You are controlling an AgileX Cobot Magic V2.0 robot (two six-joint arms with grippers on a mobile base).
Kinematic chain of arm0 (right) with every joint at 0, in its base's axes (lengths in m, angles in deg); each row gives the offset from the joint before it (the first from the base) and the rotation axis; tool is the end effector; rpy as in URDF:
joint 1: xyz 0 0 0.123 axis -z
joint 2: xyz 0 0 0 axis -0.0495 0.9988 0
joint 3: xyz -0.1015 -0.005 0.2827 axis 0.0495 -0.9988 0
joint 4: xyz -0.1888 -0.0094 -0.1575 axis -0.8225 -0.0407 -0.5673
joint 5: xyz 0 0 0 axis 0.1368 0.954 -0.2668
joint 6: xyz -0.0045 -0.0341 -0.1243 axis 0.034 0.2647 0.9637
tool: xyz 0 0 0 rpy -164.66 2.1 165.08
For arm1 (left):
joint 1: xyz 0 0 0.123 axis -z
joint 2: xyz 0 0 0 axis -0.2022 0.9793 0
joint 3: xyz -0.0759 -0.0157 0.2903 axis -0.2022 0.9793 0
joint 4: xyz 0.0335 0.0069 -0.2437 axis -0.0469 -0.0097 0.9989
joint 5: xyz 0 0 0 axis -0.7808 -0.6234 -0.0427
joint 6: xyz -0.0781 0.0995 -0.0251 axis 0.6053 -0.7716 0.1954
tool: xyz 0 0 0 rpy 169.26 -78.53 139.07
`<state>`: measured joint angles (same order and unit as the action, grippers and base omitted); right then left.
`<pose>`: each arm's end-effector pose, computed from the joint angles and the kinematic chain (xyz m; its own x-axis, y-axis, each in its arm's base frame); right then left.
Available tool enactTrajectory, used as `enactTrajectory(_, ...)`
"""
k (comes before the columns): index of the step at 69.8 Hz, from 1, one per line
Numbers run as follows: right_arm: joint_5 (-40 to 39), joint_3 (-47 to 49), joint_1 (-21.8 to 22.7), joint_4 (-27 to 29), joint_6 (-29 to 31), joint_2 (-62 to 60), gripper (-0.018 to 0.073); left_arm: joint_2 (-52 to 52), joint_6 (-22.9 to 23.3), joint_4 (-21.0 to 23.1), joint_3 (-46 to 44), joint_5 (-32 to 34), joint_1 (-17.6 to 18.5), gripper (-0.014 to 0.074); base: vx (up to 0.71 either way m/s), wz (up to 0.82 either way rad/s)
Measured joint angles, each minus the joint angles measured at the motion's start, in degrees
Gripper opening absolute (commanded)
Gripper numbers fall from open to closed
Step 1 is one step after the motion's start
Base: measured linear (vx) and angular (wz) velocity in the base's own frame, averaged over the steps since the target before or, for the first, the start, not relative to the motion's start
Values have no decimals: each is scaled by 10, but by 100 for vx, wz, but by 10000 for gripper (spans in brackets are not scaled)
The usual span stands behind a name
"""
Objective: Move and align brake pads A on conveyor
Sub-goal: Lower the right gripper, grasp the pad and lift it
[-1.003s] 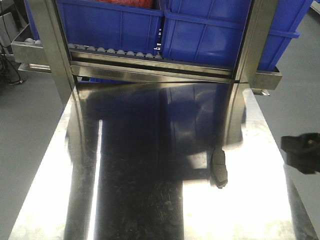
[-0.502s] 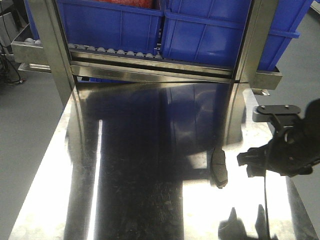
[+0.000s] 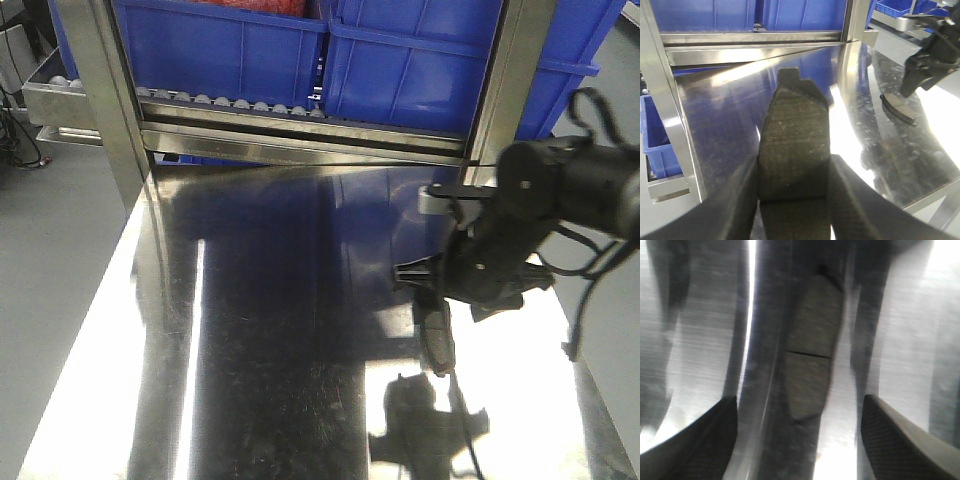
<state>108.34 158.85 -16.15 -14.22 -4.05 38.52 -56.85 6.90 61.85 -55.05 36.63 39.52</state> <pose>0.3300 0.1226 0.1974 -0.9824 -0.0851 -0.1665 -0.1040 0.9887 0.1081 0.0451 -0.0217 0.2981 -0.3268 0.0610 -0.9431 0.4245 0.9010 -0.0889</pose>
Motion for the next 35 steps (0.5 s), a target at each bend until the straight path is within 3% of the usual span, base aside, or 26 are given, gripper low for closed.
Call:
enactTrajectory(21, 56, 59, -21, -60, -65, 57, 508, 0, 0, 0, 0, 0, 0, -6, 0, 0)
enactTrajectory(35, 58, 69, -21, -65, -72, 80, 508, 0, -1, 0, 0, 0, 0, -6, 0, 0)
